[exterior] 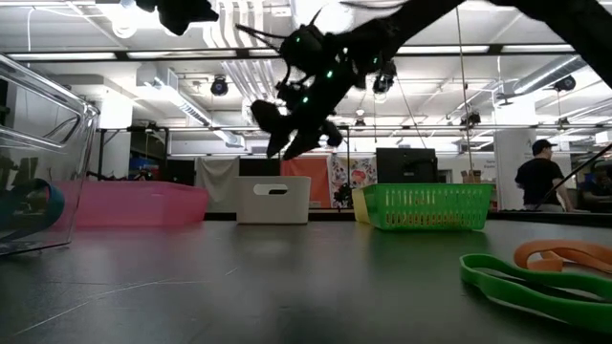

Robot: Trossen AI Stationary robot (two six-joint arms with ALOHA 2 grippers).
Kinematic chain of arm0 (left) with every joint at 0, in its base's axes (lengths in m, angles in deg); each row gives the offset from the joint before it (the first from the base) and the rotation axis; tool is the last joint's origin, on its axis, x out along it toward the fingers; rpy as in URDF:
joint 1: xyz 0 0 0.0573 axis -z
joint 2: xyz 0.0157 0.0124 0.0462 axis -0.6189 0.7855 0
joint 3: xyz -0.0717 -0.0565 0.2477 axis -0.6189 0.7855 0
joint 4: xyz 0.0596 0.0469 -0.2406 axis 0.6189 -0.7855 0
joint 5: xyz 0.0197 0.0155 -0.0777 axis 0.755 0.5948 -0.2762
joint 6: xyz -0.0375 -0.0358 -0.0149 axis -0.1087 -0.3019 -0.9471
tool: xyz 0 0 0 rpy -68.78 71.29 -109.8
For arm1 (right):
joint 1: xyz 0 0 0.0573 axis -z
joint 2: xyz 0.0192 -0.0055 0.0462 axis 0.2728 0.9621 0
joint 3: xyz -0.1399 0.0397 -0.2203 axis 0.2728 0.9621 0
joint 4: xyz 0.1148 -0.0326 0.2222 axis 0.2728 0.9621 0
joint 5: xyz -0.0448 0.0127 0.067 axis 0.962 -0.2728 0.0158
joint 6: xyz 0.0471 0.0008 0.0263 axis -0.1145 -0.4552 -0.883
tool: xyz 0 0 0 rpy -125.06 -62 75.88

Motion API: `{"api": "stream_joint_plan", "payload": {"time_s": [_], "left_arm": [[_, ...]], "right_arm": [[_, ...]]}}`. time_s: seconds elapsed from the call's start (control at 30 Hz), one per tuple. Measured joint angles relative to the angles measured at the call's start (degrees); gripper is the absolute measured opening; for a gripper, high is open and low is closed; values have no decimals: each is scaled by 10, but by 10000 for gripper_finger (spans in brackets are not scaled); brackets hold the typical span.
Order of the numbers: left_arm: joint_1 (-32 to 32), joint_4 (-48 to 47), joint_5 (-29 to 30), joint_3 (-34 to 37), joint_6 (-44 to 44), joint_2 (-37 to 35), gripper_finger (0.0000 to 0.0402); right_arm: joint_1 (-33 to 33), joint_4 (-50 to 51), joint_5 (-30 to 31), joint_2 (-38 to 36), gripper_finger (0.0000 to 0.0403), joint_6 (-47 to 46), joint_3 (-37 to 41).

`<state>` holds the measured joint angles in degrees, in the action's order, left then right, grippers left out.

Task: Sort rubber bands into baskets
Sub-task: Put the orange rubber band into the green bin

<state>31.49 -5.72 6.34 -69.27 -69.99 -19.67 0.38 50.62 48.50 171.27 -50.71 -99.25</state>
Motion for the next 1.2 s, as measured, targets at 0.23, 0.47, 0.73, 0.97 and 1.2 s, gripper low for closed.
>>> {"api": "stream_joint_plan", "payload": {"time_s": [0.23, 0.47, 0.73, 0.97, 1.2], "left_arm": [[0, -4, 0, 3, -24, 8, 107], [1, 84, -1, 14, -36, 45, 107], [1, 146, -1, 15, -27, 94, 107], [7, 224, -3, 15, -36, 124, 107], [19, 245, -3, 14, -37, 138, 107]], "right_arm": [[-83, 248, -45, -109, 198, 24, 18], [-258, 320, -53, -238, 187, 44, 130], [-433, 323, -76, -301, 172, -174, 258], [-528, 249, -57, -262, 164, -239, 288], [-541, 243, -14, -184, 164, -227, 269]]}}
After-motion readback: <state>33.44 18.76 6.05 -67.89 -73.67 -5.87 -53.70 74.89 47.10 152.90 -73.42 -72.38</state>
